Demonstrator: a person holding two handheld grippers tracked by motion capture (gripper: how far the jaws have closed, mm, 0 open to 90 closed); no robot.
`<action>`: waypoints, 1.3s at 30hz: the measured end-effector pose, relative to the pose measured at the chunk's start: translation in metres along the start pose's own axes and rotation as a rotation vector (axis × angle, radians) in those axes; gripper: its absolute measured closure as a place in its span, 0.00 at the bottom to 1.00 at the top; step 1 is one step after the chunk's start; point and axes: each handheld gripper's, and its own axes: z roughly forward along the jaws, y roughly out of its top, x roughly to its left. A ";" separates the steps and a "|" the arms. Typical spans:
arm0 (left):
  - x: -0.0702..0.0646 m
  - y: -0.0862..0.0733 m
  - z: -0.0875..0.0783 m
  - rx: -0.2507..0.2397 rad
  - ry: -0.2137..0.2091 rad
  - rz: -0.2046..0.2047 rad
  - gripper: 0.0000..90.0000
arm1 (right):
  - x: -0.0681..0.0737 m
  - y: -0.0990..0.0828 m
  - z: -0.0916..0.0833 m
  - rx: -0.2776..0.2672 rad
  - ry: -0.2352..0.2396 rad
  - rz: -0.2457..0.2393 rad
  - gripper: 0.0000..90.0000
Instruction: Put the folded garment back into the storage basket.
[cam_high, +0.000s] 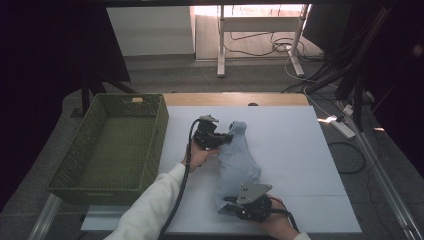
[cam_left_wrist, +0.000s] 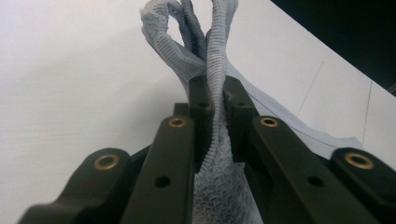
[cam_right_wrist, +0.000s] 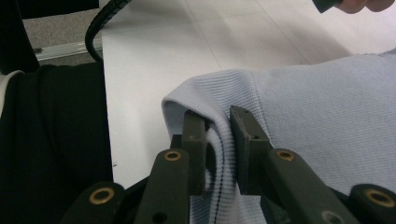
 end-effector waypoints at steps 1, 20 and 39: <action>-0.001 0.000 0.000 -0.003 -0.001 0.001 0.93 | 0.000 0.000 0.000 -0.005 0.003 0.000 0.85; -0.008 0.010 -0.014 -0.040 -0.005 0.029 0.93 | -0.001 0.010 -0.003 -0.040 -0.022 -0.011 0.86; -0.014 0.022 -0.030 -0.084 -0.005 0.041 0.93 | -0.009 0.028 -0.009 -0.126 -0.045 -0.006 0.86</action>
